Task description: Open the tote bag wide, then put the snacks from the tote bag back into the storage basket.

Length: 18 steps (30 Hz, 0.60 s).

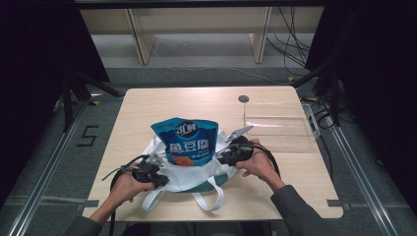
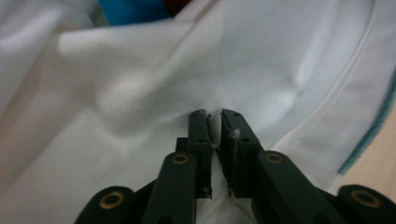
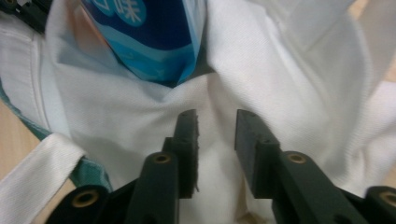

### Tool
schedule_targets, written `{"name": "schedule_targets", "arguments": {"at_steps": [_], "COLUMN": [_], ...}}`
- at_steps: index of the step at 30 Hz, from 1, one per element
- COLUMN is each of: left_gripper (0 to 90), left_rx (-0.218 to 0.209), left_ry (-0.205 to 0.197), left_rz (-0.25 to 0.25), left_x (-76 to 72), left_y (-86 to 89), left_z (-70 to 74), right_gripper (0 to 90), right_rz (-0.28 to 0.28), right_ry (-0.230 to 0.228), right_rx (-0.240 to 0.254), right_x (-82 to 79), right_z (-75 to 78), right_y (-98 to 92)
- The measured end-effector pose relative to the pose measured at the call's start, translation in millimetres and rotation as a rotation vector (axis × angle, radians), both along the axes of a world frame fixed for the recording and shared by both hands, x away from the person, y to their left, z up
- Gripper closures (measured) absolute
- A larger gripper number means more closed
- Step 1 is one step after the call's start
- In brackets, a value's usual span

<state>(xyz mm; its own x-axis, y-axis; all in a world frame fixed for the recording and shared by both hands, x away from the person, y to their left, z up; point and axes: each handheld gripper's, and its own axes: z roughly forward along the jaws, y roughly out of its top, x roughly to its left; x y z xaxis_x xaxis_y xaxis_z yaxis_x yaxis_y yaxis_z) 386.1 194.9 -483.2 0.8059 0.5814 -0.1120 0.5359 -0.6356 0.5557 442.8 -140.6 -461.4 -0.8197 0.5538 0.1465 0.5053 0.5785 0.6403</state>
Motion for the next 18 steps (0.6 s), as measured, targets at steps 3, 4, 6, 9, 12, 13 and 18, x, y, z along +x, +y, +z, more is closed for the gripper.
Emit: {"name": "schedule_targets", "arguments": {"at_steps": [3,4,6,9,12,13,18], "left_gripper": [70.2,66.3,62.2,52.9,46.1,44.3,31.9], "left_rx": [-0.072,-0.082,-0.1,-0.118,-0.118,-0.118,-0.131], "left_ry": [-0.02,-0.027,-0.053,-0.077,-0.106,-0.11,-0.139], "left_rz": [0.041,0.043,0.047,0.065,0.079,0.09,0.163], "left_x": [-5.6,-8.1,-13.5,-22.9,-30.6,-33.0,-44.0], "left_y": [1.2,2.6,6.3,11.2,18.0,20.0,28.3], "left_z": [12.7,17.9,26.8,37.4,42.9,43.7,43.3], "right_gripper": [59.8,57.8,54.6,51.4,48.4,47.6,44.2], "right_rz": [-0.008,-0.011,-0.018,-0.027,-0.03,-0.033,-0.028], "right_ry": [-0.032,-0.034,-0.055,-0.054,-0.068,-0.065,-0.068], "right_rx": [0.042,0.036,0.019,0.024,0.038,0.028,0.0], "right_x": [-5.2,-6.0,-7.2,-10.4,-12.0,-12.7,-14.3], "right_z": [7.4,11.5,17.0,20.6,18.8,19.4,20.7], "right_y": [-7.1,-9.9,-14.2,-16.2,-15.0,-14.9,-13.6]}}
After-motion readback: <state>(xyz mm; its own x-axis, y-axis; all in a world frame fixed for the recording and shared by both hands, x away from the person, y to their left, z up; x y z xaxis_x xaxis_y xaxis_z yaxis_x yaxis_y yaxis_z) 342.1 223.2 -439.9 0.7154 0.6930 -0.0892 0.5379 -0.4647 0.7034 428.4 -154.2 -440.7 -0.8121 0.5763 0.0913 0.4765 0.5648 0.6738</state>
